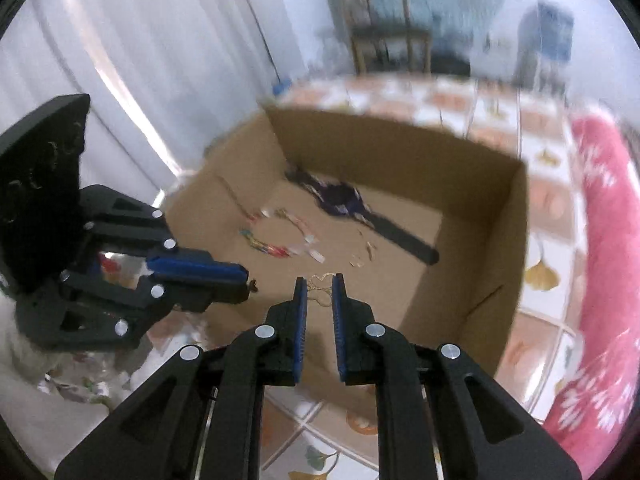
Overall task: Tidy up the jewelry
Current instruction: 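Carry both charms over the box and open both grippers to drop them, then lower the left gripper onto the pink bead bracelet beside the box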
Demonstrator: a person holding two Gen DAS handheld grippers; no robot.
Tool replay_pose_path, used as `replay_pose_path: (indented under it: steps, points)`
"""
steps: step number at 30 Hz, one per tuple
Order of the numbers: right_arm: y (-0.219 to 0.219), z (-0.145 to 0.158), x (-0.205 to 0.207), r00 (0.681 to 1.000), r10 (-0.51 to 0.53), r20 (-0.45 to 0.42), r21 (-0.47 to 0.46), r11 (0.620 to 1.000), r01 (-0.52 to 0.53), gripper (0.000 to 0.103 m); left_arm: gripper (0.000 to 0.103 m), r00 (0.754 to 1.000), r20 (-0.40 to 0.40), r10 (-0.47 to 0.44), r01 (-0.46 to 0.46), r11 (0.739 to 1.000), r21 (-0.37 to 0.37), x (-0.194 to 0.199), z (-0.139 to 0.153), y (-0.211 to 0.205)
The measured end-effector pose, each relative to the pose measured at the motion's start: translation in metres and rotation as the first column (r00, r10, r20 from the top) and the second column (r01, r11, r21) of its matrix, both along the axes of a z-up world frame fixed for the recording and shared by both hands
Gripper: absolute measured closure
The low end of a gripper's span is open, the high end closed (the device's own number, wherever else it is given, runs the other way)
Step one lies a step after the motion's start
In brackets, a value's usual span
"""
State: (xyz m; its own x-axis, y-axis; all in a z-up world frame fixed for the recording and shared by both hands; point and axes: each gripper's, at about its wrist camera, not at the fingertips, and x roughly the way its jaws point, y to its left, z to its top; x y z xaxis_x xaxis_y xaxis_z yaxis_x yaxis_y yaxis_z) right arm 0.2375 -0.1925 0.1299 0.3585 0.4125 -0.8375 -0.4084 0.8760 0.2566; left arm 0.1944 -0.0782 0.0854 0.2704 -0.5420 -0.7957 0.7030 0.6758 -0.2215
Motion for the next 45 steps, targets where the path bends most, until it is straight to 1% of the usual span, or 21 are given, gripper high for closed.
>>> replay_pose_path:
  steps: [1,2,4,6,8,11,15,17,18,19,21,22,24,28,32,34,36,37,41,43,45]
  points:
    - [0.0,-0.01,0.014,0.999,0.002,-0.051,-0.006,1.0,-0.002,0.09,0.097,0.999,-0.039,0.004,-0.004,1.0,0.001,0.005,-0.007,0.001]
    - [0.001,-0.016,0.02,0.997,-0.009,-0.075,-0.021,1.0,0.007,0.09,0.097,0.995,-0.1,0.012,-0.011,1.0,0.011,0.017,-0.016,-0.001]
    - [0.003,-0.027,0.029,0.994,-0.006,-0.111,-0.054,0.999,0.0,0.09,0.097,0.989,-0.144,0.038,-0.033,0.999,0.036,0.028,-0.025,-0.002]
    - [0.003,-0.033,0.034,0.994,-0.015,-0.113,-0.083,0.997,0.006,0.09,0.097,0.985,-0.163,0.057,-0.051,0.998,0.04,0.034,-0.031,-0.001]
    - [0.002,-0.038,0.035,0.993,-0.014,-0.119,-0.087,0.996,0.004,0.09,0.093,0.98,-0.187,0.068,-0.064,0.998,0.027,0.042,-0.034,0.002]
    - [-0.002,-0.04,0.031,0.994,-0.017,-0.11,-0.088,0.996,0.008,0.089,0.085,0.978,-0.194,0.077,-0.076,0.997,0.012,0.043,-0.035,0.003]
    - [-0.007,-0.037,0.032,0.995,-0.029,-0.096,-0.085,0.996,0.021,0.089,0.082,0.978,-0.19,0.089,-0.089,0.996,0.011,0.046,-0.034,0.006]
    - [-0.009,-0.034,0.031,0.996,-0.034,-0.087,-0.078,0.997,0.028,0.088,0.079,0.98,-0.175,0.099,-0.098,0.995,0.013,0.046,-0.031,0.008]
    - [-0.01,-0.033,0.031,0.996,-0.035,-0.084,-0.077,0.997,0.029,0.086,0.076,0.981,-0.163,0.105,-0.104,0.994,0.014,0.045,-0.029,0.009]
    - [-0.011,-0.031,0.03,0.996,-0.037,-0.078,-0.076,0.997,0.031,0.081,0.073,0.982,-0.155,0.108,-0.107,0.994,0.012,0.045,-0.028,0.01]
    - [-0.012,-0.027,0.027,0.997,-0.038,-0.06,-0.075,0.997,0.033,0.077,0.071,0.985,-0.132,0.115,-0.115,0.993,0.012,0.042,-0.024,0.013]
    - [-0.013,-0.023,0.024,0.998,-0.04,-0.051,-0.073,0.997,0.036,0.076,0.068,0.986,-0.121,0.118,-0.117,0.993,0.013,0.041,-0.021,0.014]
    - [-0.015,-0.019,0.022,0.998,-0.047,-0.04,-0.066,0.997,0.045,0.075,0.066,0.988,-0.091,0.126,-0.125,0.992,0.012,0.036,-0.016,0.016]
    - [-0.023,0.0,0.007,0.997,-0.073,0.01,-0.02,0.997,0.073,0.071,0.058,0.989,-0.023,0.146,-0.146,0.989,-0.002,0.022,-0.001,0.026]
    - [-0.035,0.026,-0.023,0.989,-0.114,0.098,0.052,0.993,0.11,0.064,0.047,0.978,0.092,0.186,-0.184,0.982,-0.03,-0.007,0.02,0.044]
    - [-0.042,0.037,-0.048,0.979,-0.136,0.151,0.086,0.989,0.124,0.06,0.037,0.967,0.156,0.202,-0.197,0.979,-0.046,-0.025,0.029,0.056]
    - [-0.046,0.042,-0.071,0.969,-0.154,0.191,0.105,0.985,0.136,0.056,0.032,0.953,0.203,0.224,-0.216,0.974,-0.064,-0.048,0.033,0.072]
    - [-0.048,0.043,-0.083,0.964,-0.165,0.209,0.111,0.983,0.145,0.054,0.029,0.949,0.21,0.234,-0.224,0.972,-0.072,-0.056,0.033,0.078]
    - [-0.051,0.034,-0.122,0.95,-0.207,0.234,0.12,0.976,0.183,0.053,0.024,0.935,0.195,0.296,-0.284,0.955,-0.088,-0.084,0.021,0.104]
    - [-0.05,0.02,-0.138,0.947,-0.233,0.223,0.126,0.97,0.209,0.053,0.023,0.932,0.17,0.32,-0.31,0.947,-0.084,-0.094,0.01,0.113]
    - [-0.049,0.006,-0.147,0.947,-0.258,0.191,0.131,0.963,0.236,0.053,0.023,0.925,0.144,0.352,-0.347,0.936,-0.062,-0.098,-0.006,0.118]
